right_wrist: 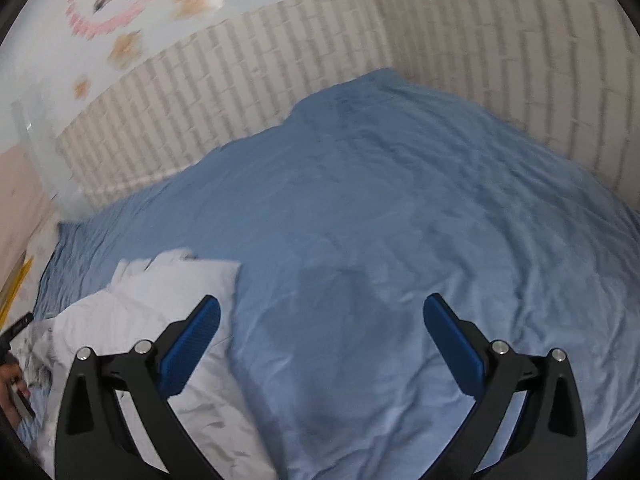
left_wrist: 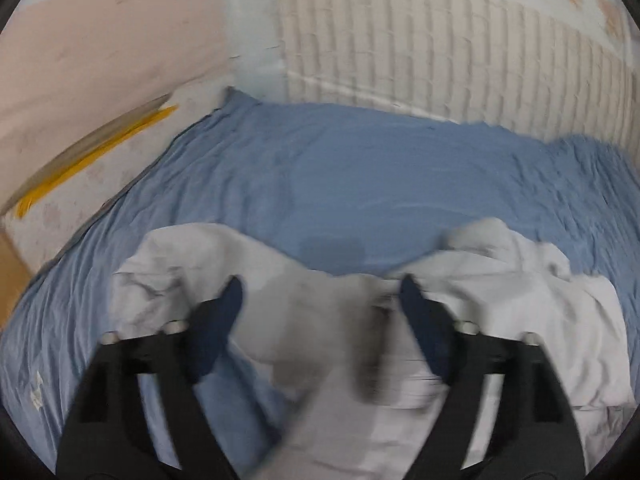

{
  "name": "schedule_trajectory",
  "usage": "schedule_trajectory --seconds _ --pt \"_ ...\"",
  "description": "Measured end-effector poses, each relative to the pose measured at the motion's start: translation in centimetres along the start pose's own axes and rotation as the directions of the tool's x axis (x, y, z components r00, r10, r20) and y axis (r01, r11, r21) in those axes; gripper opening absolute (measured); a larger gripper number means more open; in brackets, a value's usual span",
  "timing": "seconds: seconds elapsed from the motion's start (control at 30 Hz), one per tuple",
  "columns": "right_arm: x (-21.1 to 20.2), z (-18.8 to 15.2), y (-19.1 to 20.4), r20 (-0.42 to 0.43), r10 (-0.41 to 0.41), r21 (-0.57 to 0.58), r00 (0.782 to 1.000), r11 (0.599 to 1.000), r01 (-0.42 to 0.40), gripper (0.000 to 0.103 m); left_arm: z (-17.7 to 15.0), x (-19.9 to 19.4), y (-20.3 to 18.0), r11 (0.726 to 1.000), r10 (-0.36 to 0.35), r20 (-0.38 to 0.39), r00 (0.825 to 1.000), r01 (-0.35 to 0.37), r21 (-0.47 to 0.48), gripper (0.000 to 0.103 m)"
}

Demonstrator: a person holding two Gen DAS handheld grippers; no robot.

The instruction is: Fold large clothes

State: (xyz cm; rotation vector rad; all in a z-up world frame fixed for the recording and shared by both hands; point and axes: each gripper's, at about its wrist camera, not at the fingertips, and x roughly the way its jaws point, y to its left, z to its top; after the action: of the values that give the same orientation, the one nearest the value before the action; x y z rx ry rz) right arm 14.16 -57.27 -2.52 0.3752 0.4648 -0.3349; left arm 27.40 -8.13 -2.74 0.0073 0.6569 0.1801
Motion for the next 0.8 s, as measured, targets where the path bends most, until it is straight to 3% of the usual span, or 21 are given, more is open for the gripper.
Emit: schedule_trajectory --seconds 0.07,0.17,0.27,0.37,0.5,0.53,0.57,0.6,0.63,0.7,0.8 --pt "1.5 -0.6 1.5 -0.042 0.028 -0.028 0.999 0.999 -0.03 0.101 -1.0 0.0 1.2 0.999 -0.033 -0.002 0.999 0.033 0.014 0.098" --pt "4.6 -2.1 3.6 -0.12 0.056 -0.057 0.991 0.996 -0.063 0.101 -2.2 0.5 1.7 0.99 -0.141 -0.036 0.989 0.14 -0.007 0.1" --pt "8.2 -4.2 5.3 -0.222 0.112 -0.04 0.969 0.991 -0.124 0.101 -2.4 1.3 0.6 0.977 -0.215 -0.066 0.974 0.214 -0.025 0.1" --pt "11.9 -6.8 7.8 -0.349 0.16 -0.066 0.923 0.979 -0.195 0.101 -3.0 2.1 -2.2 0.967 -0.255 -0.089 0.963 0.255 -0.018 0.1" --pt "15.4 -10.6 11.6 -0.471 0.062 -0.245 0.88 0.949 -0.198 0.097 -4.3 4.3 -3.8 0.958 -0.287 -0.141 0.948 0.285 -0.033 0.1" --pt "15.9 -11.2 11.9 -0.479 0.055 -0.256 0.876 0.946 -0.199 0.088 -4.6 4.7 -3.8 0.958 -0.285 -0.15 0.947 0.283 -0.038 0.1" --pt "16.3 -11.7 12.0 -0.488 0.078 -0.221 0.869 0.953 -0.209 0.064 -4.9 5.2 -4.0 0.959 -0.283 -0.162 0.945 0.279 -0.048 0.1" --pt "16.4 -11.6 11.5 -0.464 0.096 -0.161 0.881 0.968 -0.19 0.046 -5.1 5.4 -3.7 0.958 -0.287 -0.169 0.943 0.281 -0.059 0.1" --pt "16.3 -11.2 11.1 -0.441 0.098 -0.13 0.892 0.977 -0.171 0.021 -5.2 5.9 -4.2 0.955 -0.295 -0.175 0.939 0.288 -0.069 0.1" --pt "15.5 -10.3 10.5 -0.377 0.095 -0.099 0.921 0.985 -0.143 0.012 -5.5 6.1 -4.5 0.956 -0.294 -0.174 0.94 0.286 -0.071 0.1" --pt "12.8 -8.3 10.7 -0.235 0.049 -0.162 0.971 0.983 -0.089 0.01 -5.4 5.4 -5.4 0.959 -0.284 -0.137 0.949 0.283 -0.024 0.1"
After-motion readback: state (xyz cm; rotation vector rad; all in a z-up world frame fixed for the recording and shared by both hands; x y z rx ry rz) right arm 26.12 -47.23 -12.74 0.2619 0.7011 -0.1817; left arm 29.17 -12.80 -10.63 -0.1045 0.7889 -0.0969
